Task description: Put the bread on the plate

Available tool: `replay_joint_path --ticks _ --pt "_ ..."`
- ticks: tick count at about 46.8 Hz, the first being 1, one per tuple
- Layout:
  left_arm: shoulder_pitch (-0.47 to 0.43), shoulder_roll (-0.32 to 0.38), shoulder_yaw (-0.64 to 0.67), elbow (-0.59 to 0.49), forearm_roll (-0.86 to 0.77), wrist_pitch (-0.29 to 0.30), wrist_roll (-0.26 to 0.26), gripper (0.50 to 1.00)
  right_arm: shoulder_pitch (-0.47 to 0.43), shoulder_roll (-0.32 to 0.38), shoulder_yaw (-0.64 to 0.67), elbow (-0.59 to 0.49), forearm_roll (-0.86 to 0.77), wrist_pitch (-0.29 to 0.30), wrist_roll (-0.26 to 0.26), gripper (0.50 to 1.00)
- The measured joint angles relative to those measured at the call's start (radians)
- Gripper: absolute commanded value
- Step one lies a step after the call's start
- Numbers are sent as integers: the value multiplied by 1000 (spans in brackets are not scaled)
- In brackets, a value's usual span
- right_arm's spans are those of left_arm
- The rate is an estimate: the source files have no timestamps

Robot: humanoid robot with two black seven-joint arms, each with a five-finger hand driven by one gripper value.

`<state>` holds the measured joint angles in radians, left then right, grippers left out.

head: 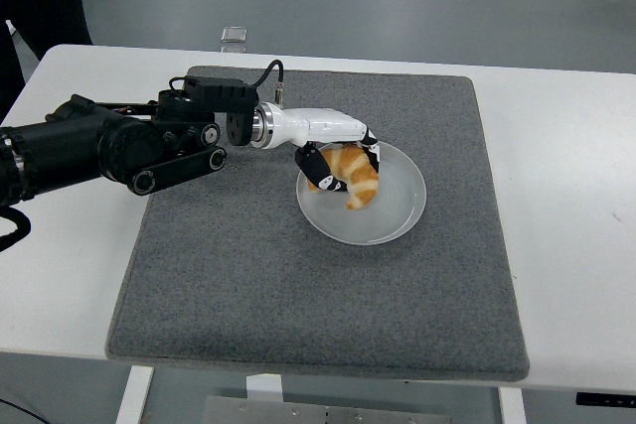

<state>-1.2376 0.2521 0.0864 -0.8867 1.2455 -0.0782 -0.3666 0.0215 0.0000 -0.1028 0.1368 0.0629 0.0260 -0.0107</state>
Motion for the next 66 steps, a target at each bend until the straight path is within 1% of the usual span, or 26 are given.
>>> replay_joint_path --ticks 2,6,14,15,20,27,32,35,40,45,48,54,60,63,66 --pt "6 -2 0 0 0 0 0 737 0 0 0 0 0 0 0 952" --pt "13 -4 0 0 -1 1 0 812 0 0 0 0 0 0 0 952" --pt "15 -4 0 0 -11 1 0 898 0 0 0 0 0 0 0 952" --pt "15 -4 0 0 -13 1 0 923 0 0 0 0 0 0 0 952" --pt "15 -4 -6 0 -19 1 0 958 0 0 0 0 0 0 0 954" --pt "14 -4 -15 -2 -26 1 -1 964 0 0 0 0 0 0 0 952" --pt "10 -4 -32 -8 -63 7 -4 966 0 0 0 0 0 0 0 954" --pt "7 -4 -71 -11 -103 13 -4 990 0 0 0 0 0 0 0 952" --pt "6 -3 -157 -12 -155 12 -5 990 0 0 0 0 0 0 0 952" --pt "6 4 -250 -14 -224 0 -5 992 0 0 0 0 0 0 0 952" --pt "11 5 -297 -15 -303 -4 -4 992 0 0 0 0 0 0 0 952" --pt "24 6 -388 -9 -545 -1 -3 994 0 0 0 0 0 0 0 952" --pt "47 10 -412 13 -783 10 -1 992 0 0 0 0 0 0 0 952" --pt "53 11 -417 42 -886 15 -1 994 0 0 0 0 0 0 0 952" --pt "67 12 -439 78 -977 34 -1 994 0 0 0 0 0 0 0 954"
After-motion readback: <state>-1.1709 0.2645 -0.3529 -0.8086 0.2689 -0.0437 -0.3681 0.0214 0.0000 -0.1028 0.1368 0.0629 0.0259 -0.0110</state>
